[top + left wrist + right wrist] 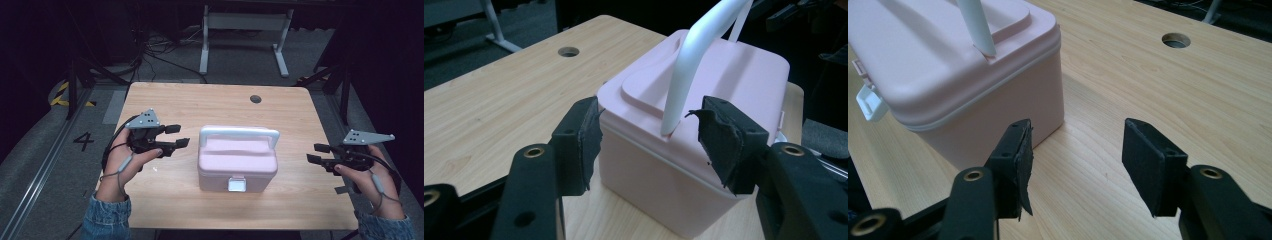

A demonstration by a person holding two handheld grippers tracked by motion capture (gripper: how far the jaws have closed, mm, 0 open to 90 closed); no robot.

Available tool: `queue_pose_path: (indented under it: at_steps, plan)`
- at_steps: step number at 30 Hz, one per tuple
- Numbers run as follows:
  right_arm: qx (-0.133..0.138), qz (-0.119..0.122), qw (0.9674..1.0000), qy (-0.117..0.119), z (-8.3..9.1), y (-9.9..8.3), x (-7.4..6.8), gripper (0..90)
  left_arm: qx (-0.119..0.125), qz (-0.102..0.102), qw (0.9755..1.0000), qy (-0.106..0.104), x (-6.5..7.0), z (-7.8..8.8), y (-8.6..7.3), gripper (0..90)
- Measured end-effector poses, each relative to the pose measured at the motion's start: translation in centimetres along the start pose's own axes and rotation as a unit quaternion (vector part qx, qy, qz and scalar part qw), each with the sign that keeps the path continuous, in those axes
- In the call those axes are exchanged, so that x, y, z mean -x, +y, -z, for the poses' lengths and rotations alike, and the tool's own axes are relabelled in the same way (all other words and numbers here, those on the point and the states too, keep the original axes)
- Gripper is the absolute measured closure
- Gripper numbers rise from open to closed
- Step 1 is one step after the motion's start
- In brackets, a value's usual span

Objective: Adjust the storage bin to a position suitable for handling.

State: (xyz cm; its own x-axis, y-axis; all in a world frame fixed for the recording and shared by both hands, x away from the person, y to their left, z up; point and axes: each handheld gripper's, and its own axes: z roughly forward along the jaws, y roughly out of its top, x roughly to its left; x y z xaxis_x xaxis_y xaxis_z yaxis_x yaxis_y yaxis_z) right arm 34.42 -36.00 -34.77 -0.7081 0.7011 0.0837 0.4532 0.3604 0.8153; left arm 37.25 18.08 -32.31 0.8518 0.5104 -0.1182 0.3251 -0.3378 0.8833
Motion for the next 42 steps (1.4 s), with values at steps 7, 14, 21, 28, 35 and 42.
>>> queue_pose_path:
  at_steps: [7, 14, 21, 28, 35, 42]
  plan:
    - [-0.002, -0.001, 1.0000, -0.004, 0.3, -0.6, 0.0, 46.3, -0.002, -0.003, 1.0000, -0.008, 0.2, -1.6, 0.5, 40.8]
    - [-0.009, -0.009, 0.9999, -0.004, 0.2, -1.1, -0.1, 45.9, -0.004, -0.012, 0.9997, -0.020, 0.6, -3.3, 0.9, 40.8]
    - [-0.010, -0.010, 0.9999, -0.002, 0.1, -1.3, -0.3, 45.5, -0.005, -0.017, 0.9994, -0.029, 1.1, -5.3, 1.0, 40.7]
    - [-0.014, -0.014, 0.9998, -0.003, 0.2, -1.6, -0.3, 45.1, 0.003, -0.018, 0.9992, -0.035, 1.3, -6.9, 1.1, 40.8]
    - [-0.013, -0.016, 0.9998, 0.000, 0.2, -1.6, -0.3, 44.7, 0.019, -0.017, 0.9993, -0.029, 1.4, -8.1, 1.2, 44.4]
    - [-0.015, -0.018, 0.9997, 0.003, 0.1, -1.7, -0.2, 45.6, 0.020, -0.020, 0.9992, -0.029, 1.8, -8.9, 1.3, 49.9]
